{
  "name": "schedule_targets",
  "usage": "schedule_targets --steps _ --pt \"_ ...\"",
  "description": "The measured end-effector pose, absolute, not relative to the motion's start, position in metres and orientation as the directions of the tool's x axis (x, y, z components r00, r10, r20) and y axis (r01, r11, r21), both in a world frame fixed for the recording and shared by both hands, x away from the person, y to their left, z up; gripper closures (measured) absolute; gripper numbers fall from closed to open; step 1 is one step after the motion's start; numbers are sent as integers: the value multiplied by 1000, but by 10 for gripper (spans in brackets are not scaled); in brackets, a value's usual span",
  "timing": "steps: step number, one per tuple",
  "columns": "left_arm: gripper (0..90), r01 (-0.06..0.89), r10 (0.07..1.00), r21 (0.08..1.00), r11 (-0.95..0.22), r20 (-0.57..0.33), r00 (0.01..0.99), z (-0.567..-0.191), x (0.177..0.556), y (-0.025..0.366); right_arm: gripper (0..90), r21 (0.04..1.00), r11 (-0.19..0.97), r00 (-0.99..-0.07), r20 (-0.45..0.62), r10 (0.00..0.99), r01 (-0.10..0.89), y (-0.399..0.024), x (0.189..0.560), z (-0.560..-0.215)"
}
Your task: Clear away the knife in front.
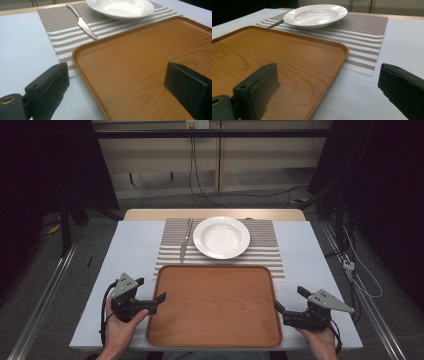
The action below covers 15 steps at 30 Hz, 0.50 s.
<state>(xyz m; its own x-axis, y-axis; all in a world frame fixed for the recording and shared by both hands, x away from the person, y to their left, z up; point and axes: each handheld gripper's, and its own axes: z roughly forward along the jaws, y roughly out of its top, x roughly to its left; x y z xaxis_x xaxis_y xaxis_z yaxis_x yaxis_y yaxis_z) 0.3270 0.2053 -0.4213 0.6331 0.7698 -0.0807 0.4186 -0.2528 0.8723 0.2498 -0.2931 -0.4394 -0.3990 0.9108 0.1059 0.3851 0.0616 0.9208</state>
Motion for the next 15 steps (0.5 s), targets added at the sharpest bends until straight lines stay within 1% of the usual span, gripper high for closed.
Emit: schedule_targets --steps 3,5,8,12,15 --pt "62 441 767 863 -246 -104 633 -422 329 206 30 920 63 -402 107 909 387 -293 250 -439" --pt "117 455 765 855 -250 -114 634 -423 331 207 31 920 61 -404 110 908 388 -293 250 -439" --pt "55 480 777 839 -256 -116 618 -423 336 205 32 918 60 -402 112 909 391 -293 250 -440" --pt "61 490 772 831 -264 -123 624 -423 340 201 32 917 55 -403 119 907 395 -294 252 -440" --pt "57 482 770 828 -286 -100 630 -419 343 192 33 916 56 -406 121 906 398 -293 252 -440"
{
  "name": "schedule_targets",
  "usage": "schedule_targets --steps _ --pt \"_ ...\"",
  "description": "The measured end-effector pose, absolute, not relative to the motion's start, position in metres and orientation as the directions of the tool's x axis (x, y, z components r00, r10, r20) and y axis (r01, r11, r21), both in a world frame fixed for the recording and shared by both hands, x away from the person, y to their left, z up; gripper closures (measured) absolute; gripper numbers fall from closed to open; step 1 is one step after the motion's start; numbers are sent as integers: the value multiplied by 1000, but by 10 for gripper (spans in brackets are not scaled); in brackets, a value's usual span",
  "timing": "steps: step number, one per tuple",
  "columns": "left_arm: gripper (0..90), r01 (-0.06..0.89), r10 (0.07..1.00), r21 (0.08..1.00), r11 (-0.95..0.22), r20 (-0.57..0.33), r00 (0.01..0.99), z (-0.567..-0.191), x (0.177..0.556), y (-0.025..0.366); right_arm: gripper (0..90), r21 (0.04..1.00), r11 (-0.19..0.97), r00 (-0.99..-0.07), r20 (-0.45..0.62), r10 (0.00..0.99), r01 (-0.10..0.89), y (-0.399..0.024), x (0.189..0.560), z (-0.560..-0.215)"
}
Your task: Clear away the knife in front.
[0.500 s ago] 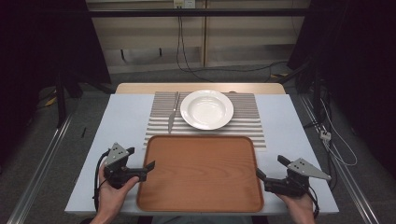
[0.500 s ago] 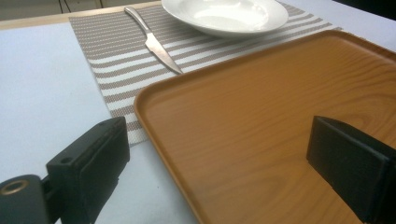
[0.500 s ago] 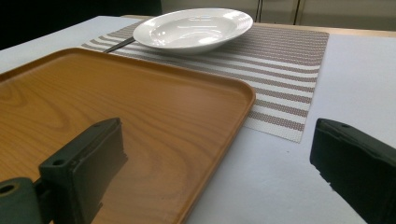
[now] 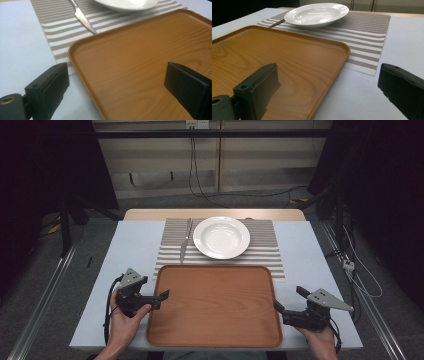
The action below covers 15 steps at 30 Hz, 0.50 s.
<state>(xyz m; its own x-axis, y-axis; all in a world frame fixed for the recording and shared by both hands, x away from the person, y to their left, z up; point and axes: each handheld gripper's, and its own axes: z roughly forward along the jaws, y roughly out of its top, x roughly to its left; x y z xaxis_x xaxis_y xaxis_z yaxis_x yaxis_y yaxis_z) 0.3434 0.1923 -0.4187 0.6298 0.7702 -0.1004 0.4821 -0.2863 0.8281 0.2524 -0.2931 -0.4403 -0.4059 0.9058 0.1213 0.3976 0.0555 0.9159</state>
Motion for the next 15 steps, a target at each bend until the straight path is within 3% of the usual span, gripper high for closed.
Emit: schedule_targets --steps 3,4,5,7,15 --pt "56 493 772 821 -287 -107 627 -416 346 189 33 915 59 -410 121 904 399 -293 253 -441" --pt "56 513 768 815 -269 -140 625 -416 348 188 33 915 57 -411 123 903 399 -292 252 -440" --pt "56 569 745 788 -235 -229 626 -416 353 187 33 916 58 -411 121 903 398 -292 252 -440" --pt "62 603 739 764 -227 -268 618 -415 356 186 36 915 56 -409 123 904 400 -293 253 -440" --pt "81 635 733 729 -256 -281 619 -408 372 178 39 912 63 -417 122 901 404 -292 254 -441"
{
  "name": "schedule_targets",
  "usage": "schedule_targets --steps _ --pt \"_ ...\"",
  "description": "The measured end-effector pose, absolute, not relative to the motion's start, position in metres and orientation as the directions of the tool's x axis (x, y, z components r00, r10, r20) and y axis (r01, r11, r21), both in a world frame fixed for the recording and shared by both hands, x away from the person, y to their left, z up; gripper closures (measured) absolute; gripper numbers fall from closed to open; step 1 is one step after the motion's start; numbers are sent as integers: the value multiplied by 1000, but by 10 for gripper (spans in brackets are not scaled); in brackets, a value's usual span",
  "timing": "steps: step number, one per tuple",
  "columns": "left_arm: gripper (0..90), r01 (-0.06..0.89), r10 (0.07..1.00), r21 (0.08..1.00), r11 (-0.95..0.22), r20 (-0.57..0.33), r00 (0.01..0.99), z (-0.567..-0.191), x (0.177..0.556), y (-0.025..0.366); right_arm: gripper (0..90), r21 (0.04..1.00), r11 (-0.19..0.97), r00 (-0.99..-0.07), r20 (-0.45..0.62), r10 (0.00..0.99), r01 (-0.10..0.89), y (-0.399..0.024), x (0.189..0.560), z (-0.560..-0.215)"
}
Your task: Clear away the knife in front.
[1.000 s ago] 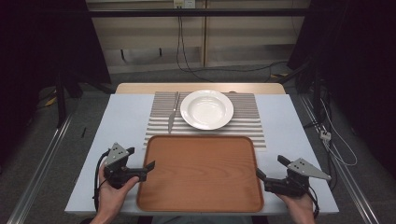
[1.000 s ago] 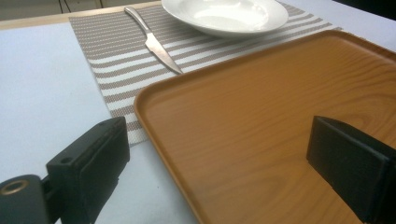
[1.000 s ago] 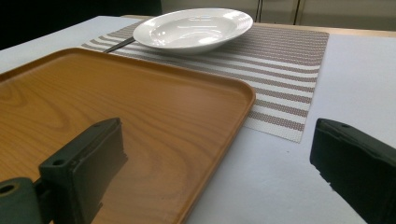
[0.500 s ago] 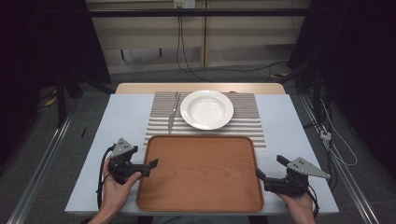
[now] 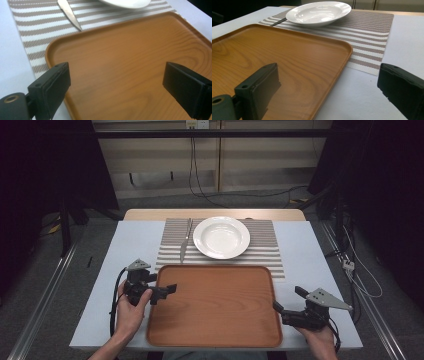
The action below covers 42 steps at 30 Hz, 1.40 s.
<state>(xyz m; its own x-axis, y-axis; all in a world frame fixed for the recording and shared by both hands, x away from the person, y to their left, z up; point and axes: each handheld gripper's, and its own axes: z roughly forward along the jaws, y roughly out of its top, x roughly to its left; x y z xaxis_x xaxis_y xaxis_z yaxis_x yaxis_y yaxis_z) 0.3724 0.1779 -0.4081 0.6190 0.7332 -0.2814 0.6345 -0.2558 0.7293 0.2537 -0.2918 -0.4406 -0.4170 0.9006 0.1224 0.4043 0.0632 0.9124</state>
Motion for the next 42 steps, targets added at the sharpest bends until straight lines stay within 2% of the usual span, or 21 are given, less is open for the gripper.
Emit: schedule_targets --steps 3,28,33,42 --pt "106 637 739 728 -255 -278 613 -407 382 175 40 912 63 -419 124 900 405 -292 254 -441" --pt "104 619 756 738 -270 -235 611 -398 455 146 40 903 77 -432 125 893 422 -290 259 -442" --pt "100 605 767 744 -284 -203 608 -395 465 139 40 905 76 -435 126 892 419 -288 259 -442" --pt "106 625 785 729 -279 -202 586 -399 487 130 40 905 81 -435 121 892 417 -289 257 -441"
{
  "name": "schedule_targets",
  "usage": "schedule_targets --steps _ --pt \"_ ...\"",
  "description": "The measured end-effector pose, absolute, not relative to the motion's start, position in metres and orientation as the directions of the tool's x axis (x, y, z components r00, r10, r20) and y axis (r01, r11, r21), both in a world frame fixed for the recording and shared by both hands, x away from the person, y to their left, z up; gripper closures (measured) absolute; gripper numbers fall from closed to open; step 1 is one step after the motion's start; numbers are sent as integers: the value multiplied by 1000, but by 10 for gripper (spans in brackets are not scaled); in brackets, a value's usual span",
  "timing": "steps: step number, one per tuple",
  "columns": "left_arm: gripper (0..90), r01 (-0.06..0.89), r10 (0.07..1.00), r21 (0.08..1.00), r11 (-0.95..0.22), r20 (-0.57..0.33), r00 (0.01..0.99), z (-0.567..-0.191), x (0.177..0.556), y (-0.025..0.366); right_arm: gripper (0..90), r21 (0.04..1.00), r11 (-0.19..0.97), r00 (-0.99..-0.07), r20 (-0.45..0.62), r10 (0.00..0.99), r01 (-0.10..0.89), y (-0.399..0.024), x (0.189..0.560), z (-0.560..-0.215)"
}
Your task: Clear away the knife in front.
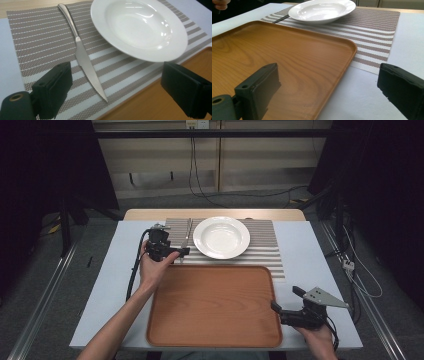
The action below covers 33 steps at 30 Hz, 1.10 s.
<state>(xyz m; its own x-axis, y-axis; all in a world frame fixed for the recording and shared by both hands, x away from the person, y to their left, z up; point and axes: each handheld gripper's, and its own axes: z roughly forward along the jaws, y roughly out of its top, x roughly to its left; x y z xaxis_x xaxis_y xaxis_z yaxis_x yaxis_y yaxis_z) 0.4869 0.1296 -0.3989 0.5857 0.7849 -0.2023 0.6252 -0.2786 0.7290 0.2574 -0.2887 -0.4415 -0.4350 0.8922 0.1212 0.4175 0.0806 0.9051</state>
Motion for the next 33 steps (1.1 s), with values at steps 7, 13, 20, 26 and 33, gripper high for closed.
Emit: schedule_targets --steps 7,13,20,26,33 --pt "120 634 791 717 -290 -193 581 -403 503 119 40 904 87 -442 118 889 418 -288 258 -441" --pt "125 643 811 708 -292 -174 559 -407 518 113 40 903 83 -439 123 890 421 -288 258 -442" --pt "145 623 814 723 -300 -147 562 -405 539 106 44 902 84 -437 122 891 423 -289 257 -442" --pt "163 617 824 721 -314 -116 555 -404 555 102 45 903 82 -439 124 890 422 -289 257 -442" --pt "312 645 837 700 -307 -124 533 -416 571 101 45 902 82 -447 130 885 424 -288 259 -443"
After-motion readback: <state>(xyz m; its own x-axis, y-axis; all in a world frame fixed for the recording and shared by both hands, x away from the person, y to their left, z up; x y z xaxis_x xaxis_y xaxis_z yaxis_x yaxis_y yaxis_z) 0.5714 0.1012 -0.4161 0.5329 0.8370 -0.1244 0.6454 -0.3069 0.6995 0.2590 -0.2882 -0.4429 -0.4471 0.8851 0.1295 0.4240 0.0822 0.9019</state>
